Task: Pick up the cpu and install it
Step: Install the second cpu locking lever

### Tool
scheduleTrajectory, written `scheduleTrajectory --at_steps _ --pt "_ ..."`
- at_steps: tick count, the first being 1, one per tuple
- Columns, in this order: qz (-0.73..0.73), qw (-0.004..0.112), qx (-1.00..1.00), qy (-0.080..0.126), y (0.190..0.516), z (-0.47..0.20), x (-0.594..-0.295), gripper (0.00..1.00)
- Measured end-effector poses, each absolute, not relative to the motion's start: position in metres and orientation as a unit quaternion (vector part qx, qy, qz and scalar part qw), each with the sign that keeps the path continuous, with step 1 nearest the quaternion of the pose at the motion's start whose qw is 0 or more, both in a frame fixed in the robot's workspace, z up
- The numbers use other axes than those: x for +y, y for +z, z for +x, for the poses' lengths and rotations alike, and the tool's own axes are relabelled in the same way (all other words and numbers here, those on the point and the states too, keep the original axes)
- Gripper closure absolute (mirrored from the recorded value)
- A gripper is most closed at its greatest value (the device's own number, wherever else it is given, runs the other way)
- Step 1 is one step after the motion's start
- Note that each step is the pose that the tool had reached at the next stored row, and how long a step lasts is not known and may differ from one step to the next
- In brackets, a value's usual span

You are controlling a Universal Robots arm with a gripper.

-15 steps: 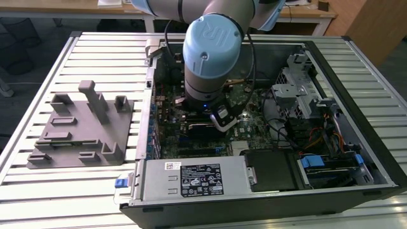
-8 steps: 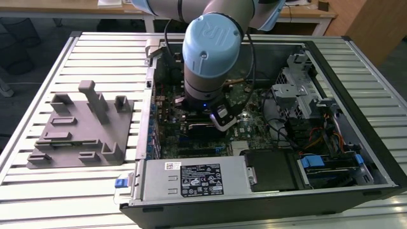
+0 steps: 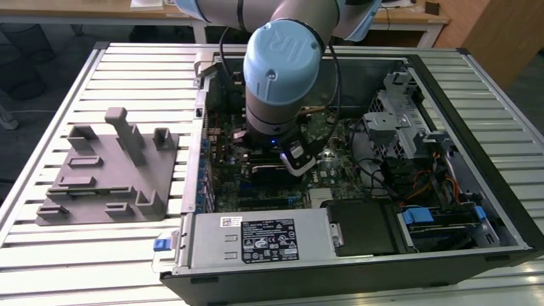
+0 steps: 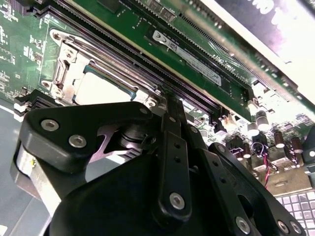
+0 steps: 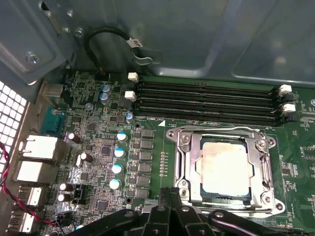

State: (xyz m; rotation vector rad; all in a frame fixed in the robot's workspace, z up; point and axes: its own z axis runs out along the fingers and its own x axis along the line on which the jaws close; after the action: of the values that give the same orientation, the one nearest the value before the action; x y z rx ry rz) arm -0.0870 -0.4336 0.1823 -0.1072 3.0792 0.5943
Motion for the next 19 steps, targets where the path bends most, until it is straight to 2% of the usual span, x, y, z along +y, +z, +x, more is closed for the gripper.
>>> scheduleTrajectory --at_steps 19 --pt "-0.034 0.002 0.983 0.181 0.1852 -0.0909 -0.4332 0.89"
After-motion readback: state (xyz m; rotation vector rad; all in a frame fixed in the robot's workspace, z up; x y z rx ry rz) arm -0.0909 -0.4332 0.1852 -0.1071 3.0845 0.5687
